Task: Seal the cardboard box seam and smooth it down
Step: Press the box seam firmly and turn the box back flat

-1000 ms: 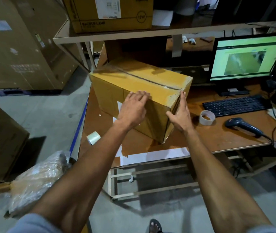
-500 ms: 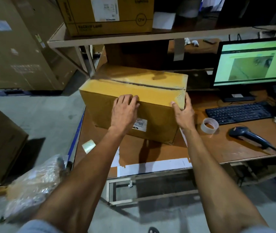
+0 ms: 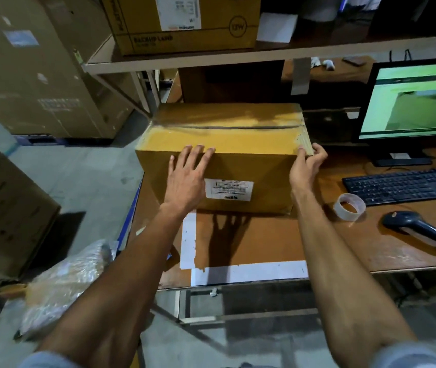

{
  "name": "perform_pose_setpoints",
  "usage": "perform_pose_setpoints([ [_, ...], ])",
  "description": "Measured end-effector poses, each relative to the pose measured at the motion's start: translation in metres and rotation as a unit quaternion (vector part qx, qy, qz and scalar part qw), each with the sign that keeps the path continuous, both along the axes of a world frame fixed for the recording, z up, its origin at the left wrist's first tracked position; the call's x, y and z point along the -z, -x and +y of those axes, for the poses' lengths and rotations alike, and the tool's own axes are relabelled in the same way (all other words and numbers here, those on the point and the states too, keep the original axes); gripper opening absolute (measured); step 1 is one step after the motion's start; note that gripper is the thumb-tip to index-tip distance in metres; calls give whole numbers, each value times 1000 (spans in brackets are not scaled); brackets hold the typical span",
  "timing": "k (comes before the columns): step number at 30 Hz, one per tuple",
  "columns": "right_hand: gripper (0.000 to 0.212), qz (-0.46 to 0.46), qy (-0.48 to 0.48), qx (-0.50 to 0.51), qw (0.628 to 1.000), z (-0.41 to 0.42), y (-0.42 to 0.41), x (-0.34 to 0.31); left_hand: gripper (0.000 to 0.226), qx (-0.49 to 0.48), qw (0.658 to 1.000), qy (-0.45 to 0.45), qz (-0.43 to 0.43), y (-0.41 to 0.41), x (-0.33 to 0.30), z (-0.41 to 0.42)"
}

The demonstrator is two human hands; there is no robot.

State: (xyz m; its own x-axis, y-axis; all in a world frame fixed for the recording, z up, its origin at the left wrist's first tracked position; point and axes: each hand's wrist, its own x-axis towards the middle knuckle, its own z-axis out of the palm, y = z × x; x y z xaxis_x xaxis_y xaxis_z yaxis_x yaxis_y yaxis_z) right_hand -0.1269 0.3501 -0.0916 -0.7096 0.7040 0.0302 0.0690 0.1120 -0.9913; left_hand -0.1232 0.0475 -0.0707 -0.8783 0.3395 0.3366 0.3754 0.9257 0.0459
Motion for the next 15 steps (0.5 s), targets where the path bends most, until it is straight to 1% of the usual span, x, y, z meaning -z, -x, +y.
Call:
perform_pose_setpoints([
  [3, 51, -41, -35, -23, 998, 12, 22, -6, 108, -3, 1000, -6, -15, 7, 0, 8],
  [7, 60, -71, -3, -23, 997, 8, 40, -11, 121, 0, 999, 6, -51, 16, 2, 15],
  [11, 80, -90, 25, -35, 995, 6, 42, -16, 124, 10, 997, 19, -78, 17, -3, 15],
  [13, 84, -97, 22, -38, 994, -1, 34, -15, 124, 10, 997, 19, -76, 12, -5, 14],
  [15, 89, -100, 3, -51, 994, -15, 21, -6, 118, 8, 997, 16, -73, 6, -2, 13],
])
